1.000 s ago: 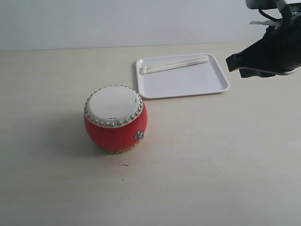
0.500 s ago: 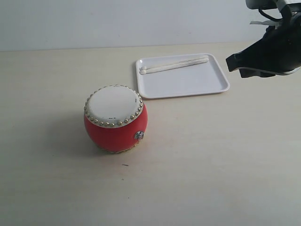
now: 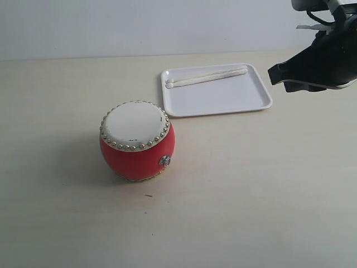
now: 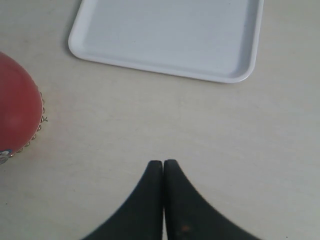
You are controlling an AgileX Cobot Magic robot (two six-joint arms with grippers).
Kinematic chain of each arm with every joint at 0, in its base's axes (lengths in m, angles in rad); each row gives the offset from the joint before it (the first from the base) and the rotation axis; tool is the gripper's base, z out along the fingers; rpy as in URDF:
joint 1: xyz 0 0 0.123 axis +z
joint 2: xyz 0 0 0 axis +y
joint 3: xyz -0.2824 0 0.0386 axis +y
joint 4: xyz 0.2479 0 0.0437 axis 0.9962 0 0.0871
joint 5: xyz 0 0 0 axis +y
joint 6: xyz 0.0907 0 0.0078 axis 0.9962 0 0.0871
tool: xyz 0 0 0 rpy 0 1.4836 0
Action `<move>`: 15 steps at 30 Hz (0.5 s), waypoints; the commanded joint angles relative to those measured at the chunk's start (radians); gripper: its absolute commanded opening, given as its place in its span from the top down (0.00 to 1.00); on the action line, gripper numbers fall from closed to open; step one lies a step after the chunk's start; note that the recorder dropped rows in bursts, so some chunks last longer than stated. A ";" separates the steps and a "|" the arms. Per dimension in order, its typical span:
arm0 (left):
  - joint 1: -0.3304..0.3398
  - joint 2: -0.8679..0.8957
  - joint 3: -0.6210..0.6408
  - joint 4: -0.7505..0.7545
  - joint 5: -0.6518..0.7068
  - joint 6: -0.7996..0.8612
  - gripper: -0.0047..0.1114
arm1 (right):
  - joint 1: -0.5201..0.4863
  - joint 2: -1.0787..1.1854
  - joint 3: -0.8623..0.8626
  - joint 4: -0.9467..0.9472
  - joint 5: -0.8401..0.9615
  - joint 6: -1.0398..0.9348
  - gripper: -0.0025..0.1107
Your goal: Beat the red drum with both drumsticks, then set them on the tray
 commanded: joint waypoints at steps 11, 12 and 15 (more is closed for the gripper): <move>0.094 -0.183 0.003 0.054 -0.004 -0.073 0.96 | -0.003 -0.008 0.005 0.002 -0.012 -0.001 0.98; 0.103 -0.213 0.028 0.006 -0.049 -0.073 0.96 | -0.003 -0.008 0.005 0.002 -0.012 -0.001 0.98; 0.103 -0.268 0.103 -0.092 -0.182 -0.078 0.96 | -0.003 -0.008 0.005 0.002 -0.012 -0.001 0.98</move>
